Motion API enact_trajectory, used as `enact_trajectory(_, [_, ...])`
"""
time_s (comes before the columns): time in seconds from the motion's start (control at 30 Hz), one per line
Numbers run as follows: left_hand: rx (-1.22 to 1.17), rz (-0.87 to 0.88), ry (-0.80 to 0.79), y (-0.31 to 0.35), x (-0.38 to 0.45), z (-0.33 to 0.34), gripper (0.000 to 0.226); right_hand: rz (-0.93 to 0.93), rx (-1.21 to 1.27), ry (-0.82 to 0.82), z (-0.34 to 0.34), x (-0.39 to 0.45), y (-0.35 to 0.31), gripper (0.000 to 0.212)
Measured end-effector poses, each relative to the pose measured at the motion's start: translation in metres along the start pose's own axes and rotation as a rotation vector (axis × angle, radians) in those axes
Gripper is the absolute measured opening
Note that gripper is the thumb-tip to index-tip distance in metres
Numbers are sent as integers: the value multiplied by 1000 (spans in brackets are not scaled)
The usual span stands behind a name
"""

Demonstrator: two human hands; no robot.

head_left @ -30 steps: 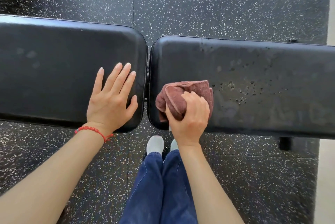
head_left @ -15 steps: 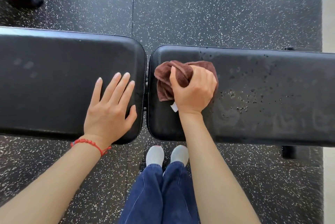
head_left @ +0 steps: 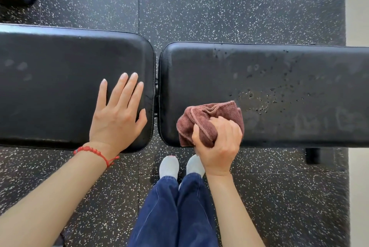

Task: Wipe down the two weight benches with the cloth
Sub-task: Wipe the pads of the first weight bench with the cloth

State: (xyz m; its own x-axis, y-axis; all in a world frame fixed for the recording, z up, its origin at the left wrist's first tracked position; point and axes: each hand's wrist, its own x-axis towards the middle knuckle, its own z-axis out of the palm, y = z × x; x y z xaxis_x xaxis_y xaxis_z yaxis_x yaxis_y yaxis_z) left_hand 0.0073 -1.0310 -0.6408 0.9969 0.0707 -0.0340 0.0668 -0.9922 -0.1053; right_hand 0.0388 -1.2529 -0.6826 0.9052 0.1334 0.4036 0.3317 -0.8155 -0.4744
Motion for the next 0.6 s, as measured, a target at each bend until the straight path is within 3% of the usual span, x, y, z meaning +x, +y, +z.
enact_trajectory(0.33, [26,0,9,0,0,3,52,-126,-6,89,27,48,6,29])
enact_trajectory(0.6, [27,-1,32,0,1,4,52,-100,56,126,62,137,16,26])
